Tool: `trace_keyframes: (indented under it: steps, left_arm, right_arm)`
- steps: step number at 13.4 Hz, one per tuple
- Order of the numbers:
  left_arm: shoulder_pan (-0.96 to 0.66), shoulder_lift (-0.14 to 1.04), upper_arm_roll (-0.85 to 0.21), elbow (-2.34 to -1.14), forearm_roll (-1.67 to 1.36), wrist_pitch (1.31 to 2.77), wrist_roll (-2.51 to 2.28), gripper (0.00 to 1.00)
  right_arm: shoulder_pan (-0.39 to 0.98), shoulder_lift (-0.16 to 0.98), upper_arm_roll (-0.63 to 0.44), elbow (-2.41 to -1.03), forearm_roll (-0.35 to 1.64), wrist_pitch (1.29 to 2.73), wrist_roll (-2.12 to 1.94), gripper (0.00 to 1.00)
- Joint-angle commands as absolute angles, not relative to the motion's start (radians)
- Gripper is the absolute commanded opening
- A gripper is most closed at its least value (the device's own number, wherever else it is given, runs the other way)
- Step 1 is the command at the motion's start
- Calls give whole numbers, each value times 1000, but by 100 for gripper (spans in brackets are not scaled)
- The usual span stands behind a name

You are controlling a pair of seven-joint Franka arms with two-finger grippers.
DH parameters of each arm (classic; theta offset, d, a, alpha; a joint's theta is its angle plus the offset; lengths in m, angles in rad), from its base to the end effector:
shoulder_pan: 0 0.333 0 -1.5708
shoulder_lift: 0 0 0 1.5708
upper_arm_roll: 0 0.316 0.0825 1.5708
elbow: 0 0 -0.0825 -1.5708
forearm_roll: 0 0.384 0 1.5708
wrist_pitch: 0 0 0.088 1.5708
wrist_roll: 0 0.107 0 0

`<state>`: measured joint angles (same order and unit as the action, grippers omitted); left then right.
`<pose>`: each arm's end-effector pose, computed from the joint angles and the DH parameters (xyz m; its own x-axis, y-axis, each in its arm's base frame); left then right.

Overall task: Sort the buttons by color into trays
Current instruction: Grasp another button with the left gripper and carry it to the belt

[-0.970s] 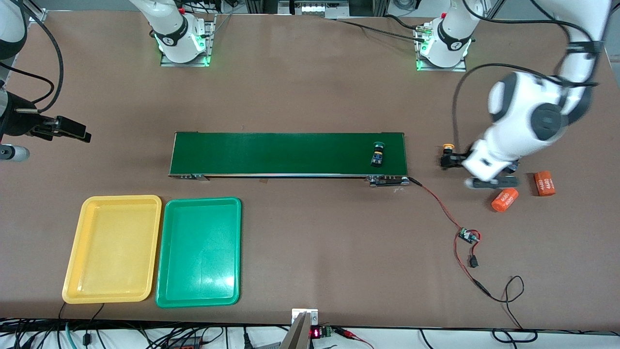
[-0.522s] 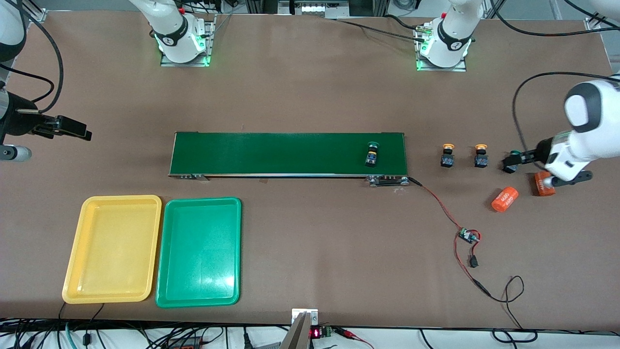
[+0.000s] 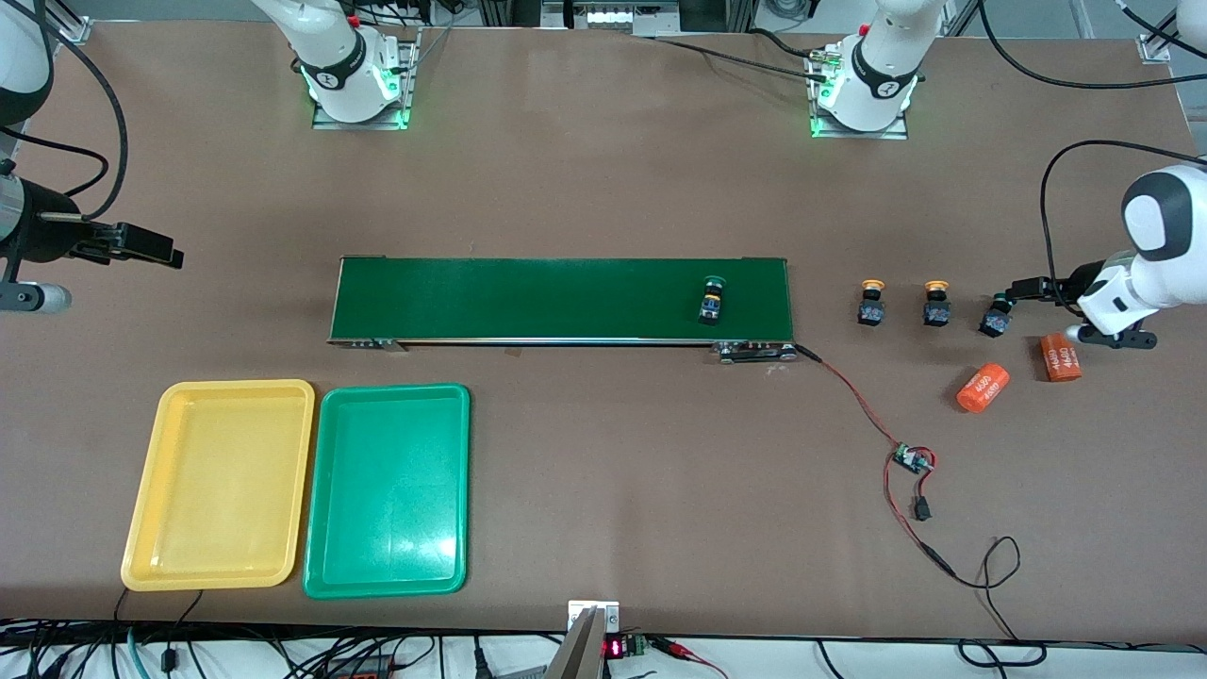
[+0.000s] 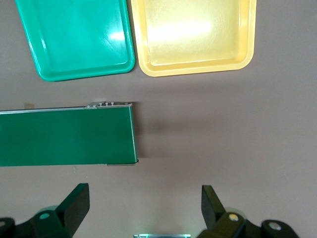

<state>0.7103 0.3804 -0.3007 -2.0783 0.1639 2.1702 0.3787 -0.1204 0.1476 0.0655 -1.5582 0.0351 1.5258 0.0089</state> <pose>0.5076 0.2274 0.2312 0.9665 -0.0847 -0.2425 -0.0617 -0.9930 0.1010 0.5862 -0.0308 0.5427 0.9820 -0.0603 -0.1791 -0.0690 -0.9967 -0.0428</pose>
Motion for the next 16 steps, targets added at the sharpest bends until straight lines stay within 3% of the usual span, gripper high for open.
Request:
trace_keyframes:
  steps: [1, 3, 6, 9, 11, 13, 15, 16]
  left_arm:
    - [712, 406, -307, -2109, 202, 2247, 423, 100]
    - [713, 439, -305, -2138, 212, 2324, 462, 100]
    - [700, 457, -307, -2140, 212, 2324, 463, 100]
    - [689, 457, -307, -2138, 213, 2327, 465, 100]
    - [680, 465, -307, -2137, 215, 2330, 471, 100]
    - [673, 477, -307, -2134, 233, 2348, 509, 98]
    - [675, 489, -305, -2131, 241, 2387, 564, 90]
    - [675, 491, -305, -2128, 242, 2391, 587, 80]
  right_arm:
    - [-130, 146, 72, -1566, 35, 1512, -3, 100]
    - [-126, 141, 72, -1575, 35, 1513, -3, 100]
    - [-126, 138, 72, -1586, 35, 1513, -3, 100]
    - [-127, 83, 72, -1681, 35, 1549, -3, 100]
    - [-127, -9, 72, -1829, 37, 1641, -3, 100]
    - [-123, -153, 72, -2064, 49, 1791, 3, 100]
    - [-114, -265, 77, -2247, 55, 1905, 21, 100]
    - [-114, -287, 77, -2284, 63, 1917, 38, 100]
